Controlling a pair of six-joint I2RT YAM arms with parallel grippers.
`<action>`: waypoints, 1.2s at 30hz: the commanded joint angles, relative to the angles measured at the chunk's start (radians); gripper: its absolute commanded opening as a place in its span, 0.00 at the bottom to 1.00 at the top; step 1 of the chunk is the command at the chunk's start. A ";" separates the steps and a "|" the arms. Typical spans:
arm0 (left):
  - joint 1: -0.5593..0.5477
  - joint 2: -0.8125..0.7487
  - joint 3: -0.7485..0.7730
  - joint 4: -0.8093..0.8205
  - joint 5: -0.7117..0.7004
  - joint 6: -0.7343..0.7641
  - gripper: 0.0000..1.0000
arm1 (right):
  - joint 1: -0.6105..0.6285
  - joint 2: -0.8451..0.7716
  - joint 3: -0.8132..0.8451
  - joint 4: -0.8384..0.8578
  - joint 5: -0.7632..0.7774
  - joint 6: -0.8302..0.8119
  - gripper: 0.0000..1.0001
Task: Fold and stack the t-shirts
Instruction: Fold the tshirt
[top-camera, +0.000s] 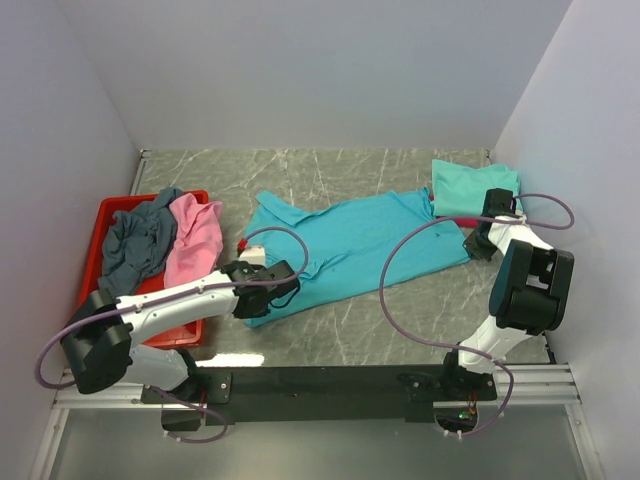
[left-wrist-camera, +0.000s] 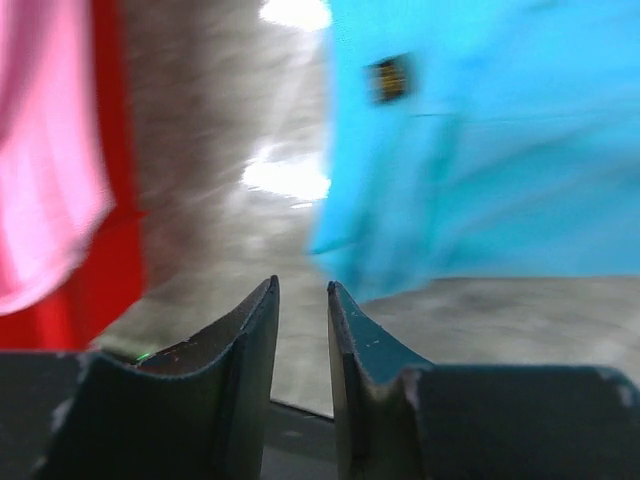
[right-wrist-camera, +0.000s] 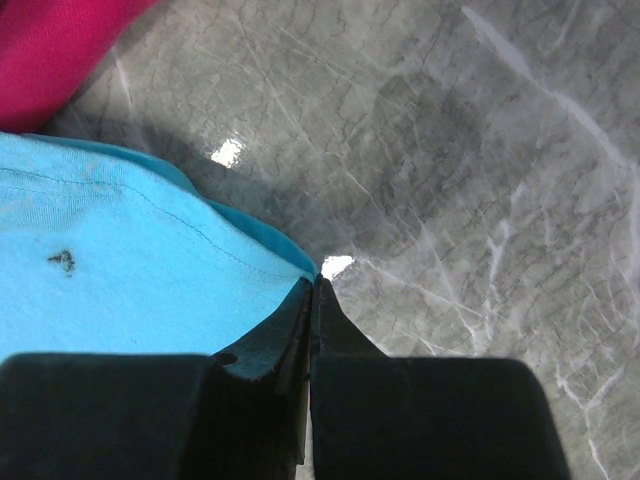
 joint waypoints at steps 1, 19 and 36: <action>-0.023 -0.013 0.056 0.214 0.054 0.088 0.31 | -0.011 -0.036 0.030 0.017 0.011 -0.013 0.00; 0.023 0.177 -0.162 0.701 0.189 0.135 0.29 | 0.012 -0.107 -0.027 0.008 0.033 -0.022 0.00; 0.022 -0.220 -0.340 0.492 0.169 0.030 0.28 | 0.203 -0.300 -0.128 -0.080 0.186 0.014 0.00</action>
